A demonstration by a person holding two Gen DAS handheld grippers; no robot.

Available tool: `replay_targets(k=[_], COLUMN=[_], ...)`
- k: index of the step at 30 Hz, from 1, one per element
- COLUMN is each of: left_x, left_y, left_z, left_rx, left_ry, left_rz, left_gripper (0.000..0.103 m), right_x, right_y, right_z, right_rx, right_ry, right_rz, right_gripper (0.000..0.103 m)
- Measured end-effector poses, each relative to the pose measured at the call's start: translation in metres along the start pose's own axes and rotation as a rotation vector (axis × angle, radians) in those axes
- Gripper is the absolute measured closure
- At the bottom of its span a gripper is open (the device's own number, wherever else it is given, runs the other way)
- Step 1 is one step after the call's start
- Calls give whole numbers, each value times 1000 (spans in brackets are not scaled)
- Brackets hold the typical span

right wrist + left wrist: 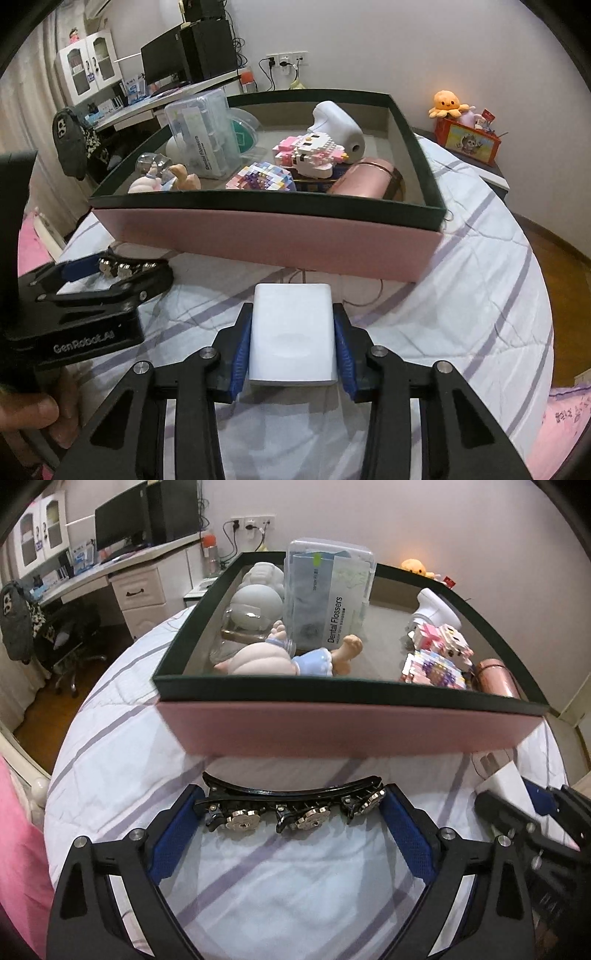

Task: Organize rigid objects
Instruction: 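Grasp the black hair clip with the left gripper while the right grasps the white charger, then lower the hair clip and white charger into the tray and open both grippers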

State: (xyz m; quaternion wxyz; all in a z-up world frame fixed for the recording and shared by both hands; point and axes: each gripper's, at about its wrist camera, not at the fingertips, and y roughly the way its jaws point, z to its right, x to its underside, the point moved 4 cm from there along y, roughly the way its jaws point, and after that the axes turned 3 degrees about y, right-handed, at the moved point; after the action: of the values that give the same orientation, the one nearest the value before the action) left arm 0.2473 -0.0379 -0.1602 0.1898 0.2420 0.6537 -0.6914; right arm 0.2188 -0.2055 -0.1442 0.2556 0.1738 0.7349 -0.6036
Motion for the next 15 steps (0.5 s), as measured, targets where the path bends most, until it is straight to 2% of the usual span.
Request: replay_targets(k=[6,15], left_x=[1,-36], left_y=[-27,-74], left_z=[-12,-27], left_rx=[-5,-12], left_ry=[-5,-2], left_rz=[41,175], left_gripper=[7,7], right_x=[-5,-48], right_y=[-21,-58], right_z=[0,-15], right_rx=[-49,-97], right_ry=[26,-3], right_rz=[33,152], right_gripper=[62,62])
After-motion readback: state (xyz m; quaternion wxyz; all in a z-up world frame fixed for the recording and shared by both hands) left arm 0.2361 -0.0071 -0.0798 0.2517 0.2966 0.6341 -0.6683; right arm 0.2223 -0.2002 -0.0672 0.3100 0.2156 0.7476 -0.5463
